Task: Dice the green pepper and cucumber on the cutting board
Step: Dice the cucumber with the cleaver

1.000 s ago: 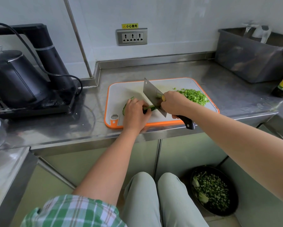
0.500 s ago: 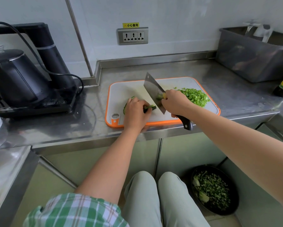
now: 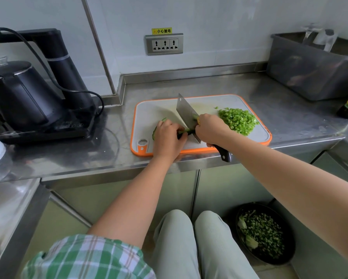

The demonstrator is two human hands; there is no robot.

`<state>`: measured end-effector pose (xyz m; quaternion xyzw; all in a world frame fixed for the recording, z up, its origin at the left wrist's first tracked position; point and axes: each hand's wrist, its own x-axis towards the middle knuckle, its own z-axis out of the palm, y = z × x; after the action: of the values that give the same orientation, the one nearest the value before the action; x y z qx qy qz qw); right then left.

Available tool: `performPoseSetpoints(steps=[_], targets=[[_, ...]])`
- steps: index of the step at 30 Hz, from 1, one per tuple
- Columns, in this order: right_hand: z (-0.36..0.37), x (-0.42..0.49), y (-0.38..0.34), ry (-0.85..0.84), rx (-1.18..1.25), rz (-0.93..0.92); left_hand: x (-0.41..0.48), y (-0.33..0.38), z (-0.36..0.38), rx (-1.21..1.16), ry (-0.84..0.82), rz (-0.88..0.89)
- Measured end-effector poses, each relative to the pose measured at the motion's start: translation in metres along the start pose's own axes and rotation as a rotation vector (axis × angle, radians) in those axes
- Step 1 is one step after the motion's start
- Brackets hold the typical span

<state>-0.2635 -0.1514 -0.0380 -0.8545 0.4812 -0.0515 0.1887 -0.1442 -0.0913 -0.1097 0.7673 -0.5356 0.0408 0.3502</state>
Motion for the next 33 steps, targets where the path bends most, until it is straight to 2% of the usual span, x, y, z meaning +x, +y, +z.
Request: performPoseSetpoints(steps=[8, 13, 17, 27, 33], targets=[[-0.011, -0.004, 0.005, 0.020, 0.119, 0.000, -0.002, -0.005, -0.003, 0.024, -0.012, 0.022], [-0.012, -0.006, -0.003, -0.061, 0.020, -0.004, -0.003, -0.005, -0.002, -0.003, -0.001, 0.020], [-0.009, -0.005, -0.007, -0.062, 0.000, -0.003, -0.004, -0.005, -0.003, -0.014, -0.002, 0.022], [-0.002, -0.005, 0.005, 0.046, 0.052, -0.014, -0.006, -0.004, -0.005, 0.001, 0.020, 0.034], [-0.012, -0.008, -0.002, -0.052, -0.013, -0.028, -0.005, -0.005, -0.003, 0.001, 0.018, 0.035]])
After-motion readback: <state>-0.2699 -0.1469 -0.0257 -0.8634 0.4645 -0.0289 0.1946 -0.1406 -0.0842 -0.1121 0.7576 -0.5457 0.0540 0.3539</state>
